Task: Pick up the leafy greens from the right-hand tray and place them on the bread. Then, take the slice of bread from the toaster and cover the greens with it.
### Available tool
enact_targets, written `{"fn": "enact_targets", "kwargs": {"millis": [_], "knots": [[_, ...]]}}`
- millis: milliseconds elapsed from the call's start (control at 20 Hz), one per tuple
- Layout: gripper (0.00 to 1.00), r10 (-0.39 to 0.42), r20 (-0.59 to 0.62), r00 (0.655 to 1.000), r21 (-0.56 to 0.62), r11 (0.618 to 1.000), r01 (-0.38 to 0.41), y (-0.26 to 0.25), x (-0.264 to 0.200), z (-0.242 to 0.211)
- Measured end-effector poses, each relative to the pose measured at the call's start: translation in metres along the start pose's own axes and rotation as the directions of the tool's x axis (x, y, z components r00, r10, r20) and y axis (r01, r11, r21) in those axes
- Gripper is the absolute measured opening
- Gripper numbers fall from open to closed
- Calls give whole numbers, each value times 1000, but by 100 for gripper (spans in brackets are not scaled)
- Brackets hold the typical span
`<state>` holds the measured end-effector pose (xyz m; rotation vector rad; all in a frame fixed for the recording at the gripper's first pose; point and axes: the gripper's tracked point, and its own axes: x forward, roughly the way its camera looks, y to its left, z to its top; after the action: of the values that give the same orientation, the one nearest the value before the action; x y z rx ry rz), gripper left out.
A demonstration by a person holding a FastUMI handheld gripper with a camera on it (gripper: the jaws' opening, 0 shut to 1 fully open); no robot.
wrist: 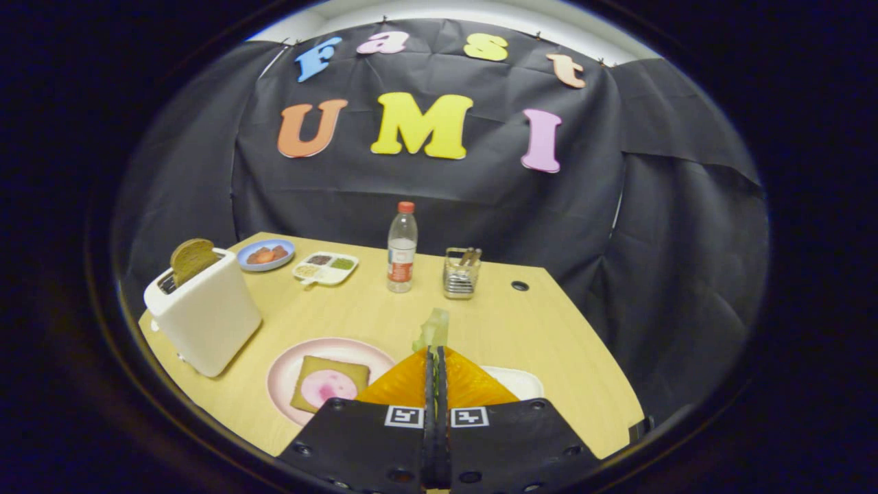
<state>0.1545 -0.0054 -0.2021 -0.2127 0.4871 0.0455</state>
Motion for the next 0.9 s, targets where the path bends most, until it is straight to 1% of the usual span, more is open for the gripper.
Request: {"fn": "enact_targets", "kwargs": {"millis": [150,350,500,600,700,900], "knots": [[0,73,-3,997,-2,997,-73,47,-4,-3],[0,178,9,984,1,984,-178,106,-8,2],[0,277,12,961,54,959,-277,148,-10,5],[0,319,19,947,84,944,-320,163,-1,6],[0,313,-10,950,100,945,-310,161,20,-6],[0,212,-71,975,85,975,-206,131,64,-35]]}}
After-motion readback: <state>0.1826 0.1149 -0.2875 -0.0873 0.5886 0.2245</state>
